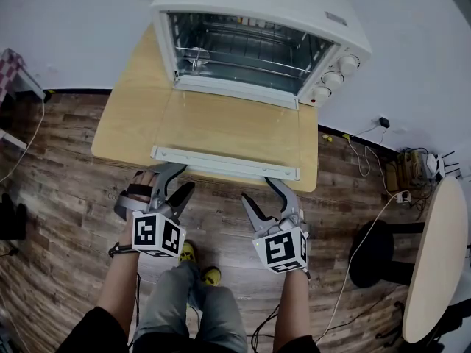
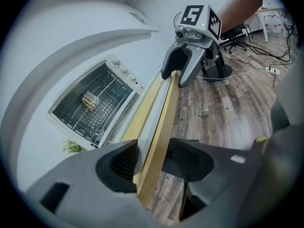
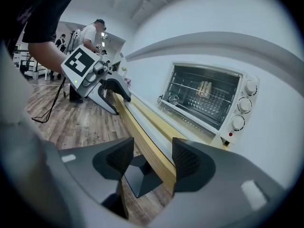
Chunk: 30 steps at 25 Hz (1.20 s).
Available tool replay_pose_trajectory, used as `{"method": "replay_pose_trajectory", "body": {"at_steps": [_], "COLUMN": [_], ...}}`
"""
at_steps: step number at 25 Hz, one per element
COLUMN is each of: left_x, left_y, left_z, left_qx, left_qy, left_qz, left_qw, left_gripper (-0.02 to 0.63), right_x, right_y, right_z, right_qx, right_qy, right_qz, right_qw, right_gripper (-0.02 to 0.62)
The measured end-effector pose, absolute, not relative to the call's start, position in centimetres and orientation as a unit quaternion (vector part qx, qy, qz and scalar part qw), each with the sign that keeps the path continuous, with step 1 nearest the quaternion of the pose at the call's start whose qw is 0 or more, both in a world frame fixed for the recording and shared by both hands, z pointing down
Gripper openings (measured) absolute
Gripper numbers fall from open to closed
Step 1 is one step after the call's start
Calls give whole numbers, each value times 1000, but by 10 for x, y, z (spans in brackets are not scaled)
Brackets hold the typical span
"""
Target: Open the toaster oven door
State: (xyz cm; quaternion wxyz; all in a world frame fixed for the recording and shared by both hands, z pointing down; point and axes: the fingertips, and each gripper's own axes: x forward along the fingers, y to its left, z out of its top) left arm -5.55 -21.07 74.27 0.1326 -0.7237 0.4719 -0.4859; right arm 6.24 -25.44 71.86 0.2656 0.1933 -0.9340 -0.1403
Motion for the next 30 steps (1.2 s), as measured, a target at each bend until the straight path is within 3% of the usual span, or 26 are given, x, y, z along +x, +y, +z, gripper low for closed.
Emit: {"method": "replay_pose_trajectory", "body": {"at_steps": [15, 30], "left_x": [-60, -68], "left_y": [-194, -168], "left_z": [710, 588], "left_qx": [-754, -746], "left_qy": [530, 595], "left_qz": [-388, -300], "left_qw": [37, -17], "left_gripper": [195, 92], "right_x": [65, 77], "right_y": [-238, -228], "right_z": [687, 561], "right_qx": [217, 267], "right_qy": [-945, -947], "right_qz": [-78, -37], "right_qw": [234, 172], "right_gripper": [244, 144]}}
